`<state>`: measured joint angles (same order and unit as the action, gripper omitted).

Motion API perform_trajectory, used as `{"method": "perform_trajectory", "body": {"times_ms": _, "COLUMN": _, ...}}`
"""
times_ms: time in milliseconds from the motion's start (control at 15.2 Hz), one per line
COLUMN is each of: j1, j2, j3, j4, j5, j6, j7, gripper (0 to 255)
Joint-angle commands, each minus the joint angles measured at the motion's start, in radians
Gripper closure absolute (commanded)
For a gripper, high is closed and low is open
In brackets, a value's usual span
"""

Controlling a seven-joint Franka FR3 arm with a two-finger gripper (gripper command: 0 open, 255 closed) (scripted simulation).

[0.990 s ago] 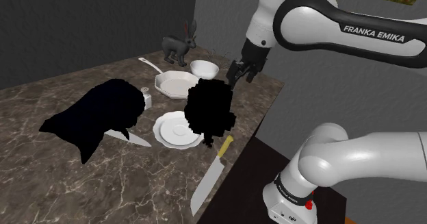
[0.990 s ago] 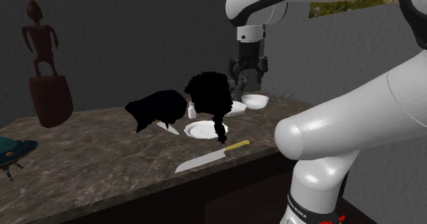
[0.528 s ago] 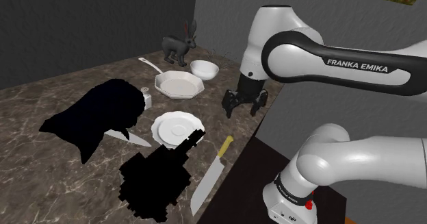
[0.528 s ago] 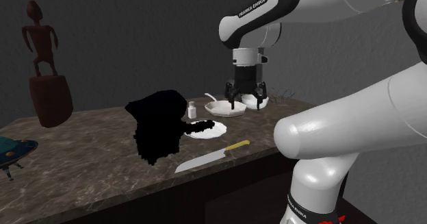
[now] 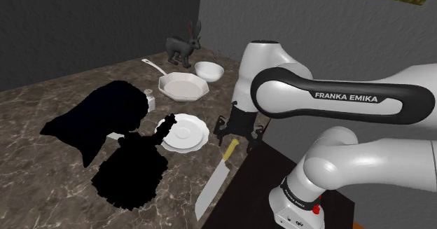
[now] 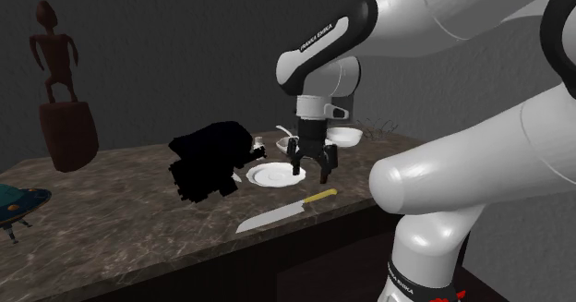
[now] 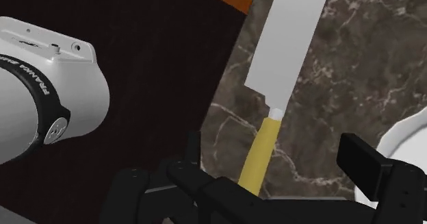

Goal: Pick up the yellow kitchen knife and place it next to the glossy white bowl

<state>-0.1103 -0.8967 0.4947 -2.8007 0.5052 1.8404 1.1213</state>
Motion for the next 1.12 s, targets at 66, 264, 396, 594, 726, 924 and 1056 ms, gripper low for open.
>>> {"method": "perform_trajectory", "body": {"times_ms": 66, "j1": -0.004, "j2": 0.053, "j3": 0.097, "j4": -0.027, "j5": 0.133, "j6": 0.085, "j7": 0.179, "gripper": 0}}
{"method": "perform_trajectory", "body": {"times_ms": 264, "j1": 0.001, "j2": 0.072, "j3": 0.120, "j4": -0.045, "j5": 0.159, "j6": 0.123, "j7": 0.187, "gripper": 0}}
{"method": "perform_trajectory", "body": {"times_ms": 396, "j1": 0.006, "j2": 0.088, "j3": 0.139, "j4": -0.061, "j5": 0.178, "j6": 0.156, "j7": 0.184, "gripper": 0}}
{"method": "perform_trajectory", "body": {"times_ms": 594, "j1": 0.014, "j2": 0.124, "j3": 0.173, "j4": -0.087, "j5": 0.212, "j6": 0.218, "j7": 0.178, "gripper": 0}}
{"method": "perform_trajectory", "body": {"times_ms": 726, "j1": 0.014, "j2": 0.124, "j3": 0.173, "j4": -0.088, "j5": 0.212, "j6": 0.218, "j7": 0.178, "gripper": 0}}
{"method": "perform_trajectory", "body": {"times_ms": 924, "j1": 0.014, "j2": 0.124, "j3": 0.173, "j4": -0.087, "j5": 0.212, "j6": 0.218, "j7": 0.178, "gripper": 0}}
{"method": "perform_trajectory", "body": {"times_ms": 1056, "j1": 0.014, "j2": 0.124, "j3": 0.173, "j4": -0.087, "j5": 0.212, "j6": 0.218, "j7": 0.178, "gripper": 0}}
